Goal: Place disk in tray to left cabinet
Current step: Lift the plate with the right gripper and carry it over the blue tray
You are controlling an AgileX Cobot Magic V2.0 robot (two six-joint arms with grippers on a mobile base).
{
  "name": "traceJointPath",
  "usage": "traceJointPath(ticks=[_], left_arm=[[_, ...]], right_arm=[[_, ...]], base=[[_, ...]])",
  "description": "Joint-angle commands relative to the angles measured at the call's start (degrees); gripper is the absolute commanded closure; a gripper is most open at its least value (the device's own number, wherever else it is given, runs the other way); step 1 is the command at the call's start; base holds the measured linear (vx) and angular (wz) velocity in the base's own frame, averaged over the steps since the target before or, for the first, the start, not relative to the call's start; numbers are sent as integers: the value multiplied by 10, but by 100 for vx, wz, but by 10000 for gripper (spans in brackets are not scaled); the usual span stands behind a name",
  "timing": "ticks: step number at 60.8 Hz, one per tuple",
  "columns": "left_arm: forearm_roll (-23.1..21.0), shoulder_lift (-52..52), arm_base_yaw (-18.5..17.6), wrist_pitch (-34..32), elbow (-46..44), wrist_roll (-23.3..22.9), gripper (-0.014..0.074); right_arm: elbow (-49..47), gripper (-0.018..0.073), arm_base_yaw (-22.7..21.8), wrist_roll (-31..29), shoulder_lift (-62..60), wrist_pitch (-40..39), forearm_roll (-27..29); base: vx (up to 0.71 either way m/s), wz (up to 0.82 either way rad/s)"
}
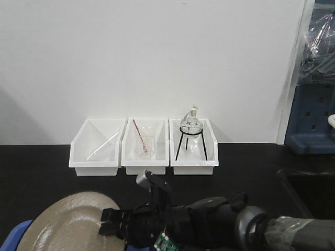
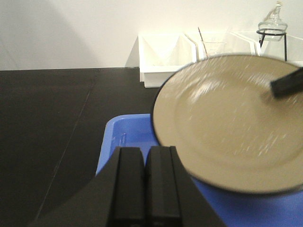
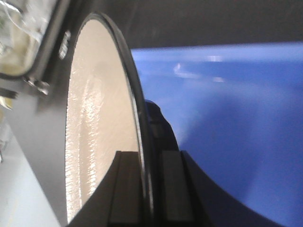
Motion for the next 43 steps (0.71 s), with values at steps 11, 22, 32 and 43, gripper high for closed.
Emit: traceJointPath(ticks=[11, 22, 32, 43], left_arm=[[-2, -4, 0, -45, 11, -4, 603], [-2, -4, 0, -45, 11, -4, 603], [-2, -4, 0, -45, 11, -4, 603], [-2, -4, 0, -45, 11, -4, 603]], right_arm=[[-24, 525, 4, -1, 13, -15, 63], [-24, 388, 4, -17, 19, -21, 55], [-24, 165, 4, -43, 19, -15, 5], [-24, -69, 3, -46, 14, -17, -71]], base=[[0, 0], [0, 0], [0, 0], [0, 0]])
